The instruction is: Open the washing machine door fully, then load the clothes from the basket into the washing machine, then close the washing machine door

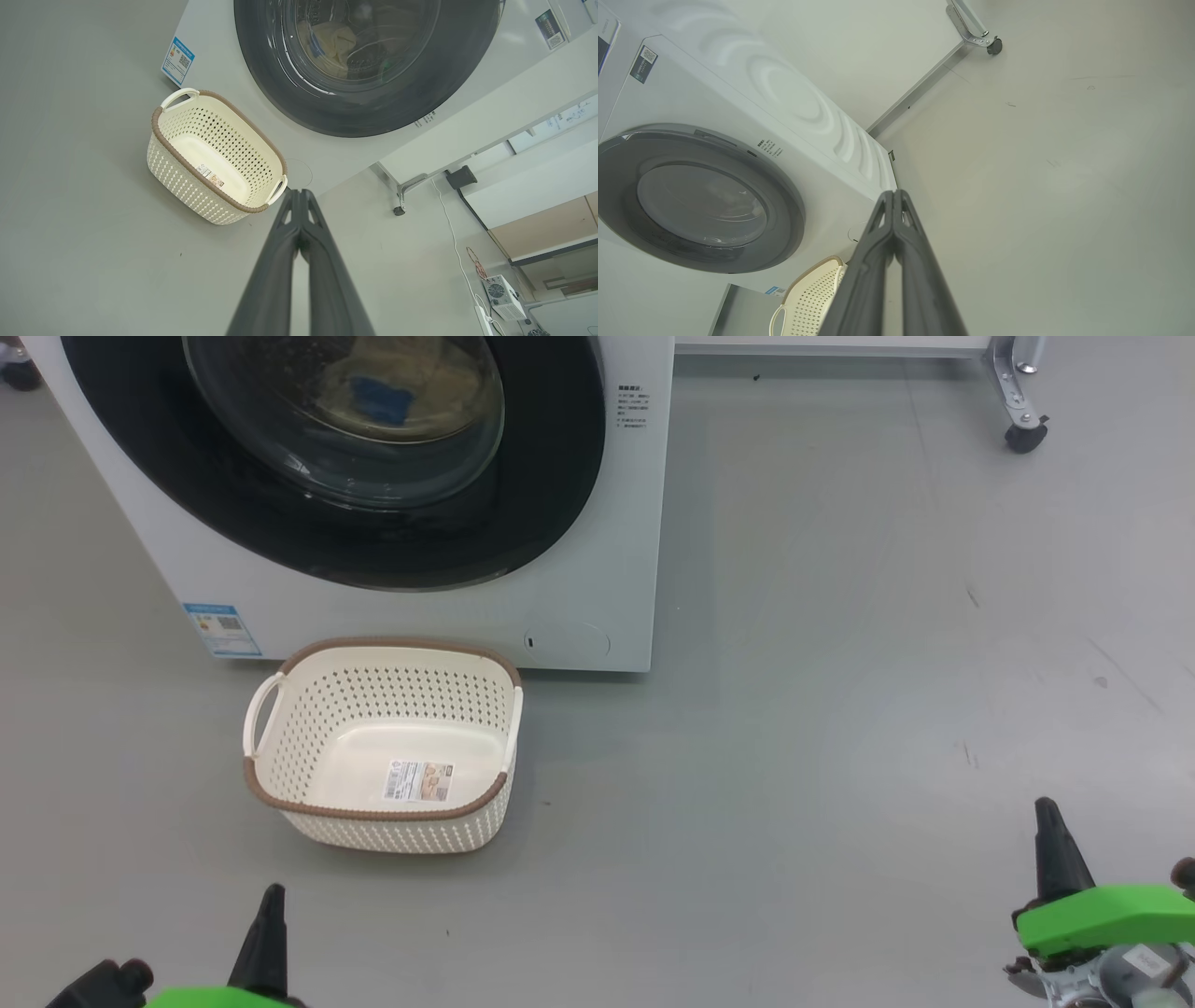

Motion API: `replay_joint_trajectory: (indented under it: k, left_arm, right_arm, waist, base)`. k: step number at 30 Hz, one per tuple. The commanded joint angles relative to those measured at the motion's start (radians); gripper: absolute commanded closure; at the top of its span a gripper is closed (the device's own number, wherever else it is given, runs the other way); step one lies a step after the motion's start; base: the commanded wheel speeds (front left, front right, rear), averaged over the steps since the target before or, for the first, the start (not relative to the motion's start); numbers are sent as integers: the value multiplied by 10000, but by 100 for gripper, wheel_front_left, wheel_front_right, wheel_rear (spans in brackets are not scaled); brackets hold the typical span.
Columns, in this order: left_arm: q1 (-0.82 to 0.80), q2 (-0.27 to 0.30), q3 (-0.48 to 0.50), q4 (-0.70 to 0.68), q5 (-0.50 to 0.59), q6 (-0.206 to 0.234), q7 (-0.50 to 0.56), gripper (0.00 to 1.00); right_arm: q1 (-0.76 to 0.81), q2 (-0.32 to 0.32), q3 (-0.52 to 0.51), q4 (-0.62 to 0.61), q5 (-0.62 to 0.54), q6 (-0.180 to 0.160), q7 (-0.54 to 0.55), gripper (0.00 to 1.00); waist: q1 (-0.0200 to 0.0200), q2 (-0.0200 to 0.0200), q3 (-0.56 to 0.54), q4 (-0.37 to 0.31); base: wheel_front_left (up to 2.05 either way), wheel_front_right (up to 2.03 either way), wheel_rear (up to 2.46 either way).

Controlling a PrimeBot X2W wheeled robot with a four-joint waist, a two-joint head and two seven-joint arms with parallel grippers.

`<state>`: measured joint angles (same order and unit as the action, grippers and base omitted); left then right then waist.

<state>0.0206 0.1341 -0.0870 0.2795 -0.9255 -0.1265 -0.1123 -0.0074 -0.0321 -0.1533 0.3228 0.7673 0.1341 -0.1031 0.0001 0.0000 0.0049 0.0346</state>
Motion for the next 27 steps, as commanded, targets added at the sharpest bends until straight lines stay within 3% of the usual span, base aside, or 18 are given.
replay_joint_trajectory:
  k: [1, 27]
  left_arm:
    - [-532, 56, 307, -298, -242, -19, 80, 100]
    - [-814, -223, 866, -308, -2722, -28, 826, 100]
  right_arm:
    - [-536, -118, 101, -402, 295, -15, 88, 100]
    - [-720, -141, 207, -532, 3280, -22, 853, 100]
  waist:
    - [0, 0, -1, -6]
    - [-1, 0, -11, -131]
  base:
    - [0, 0, 0]
    - [0, 0, 0]
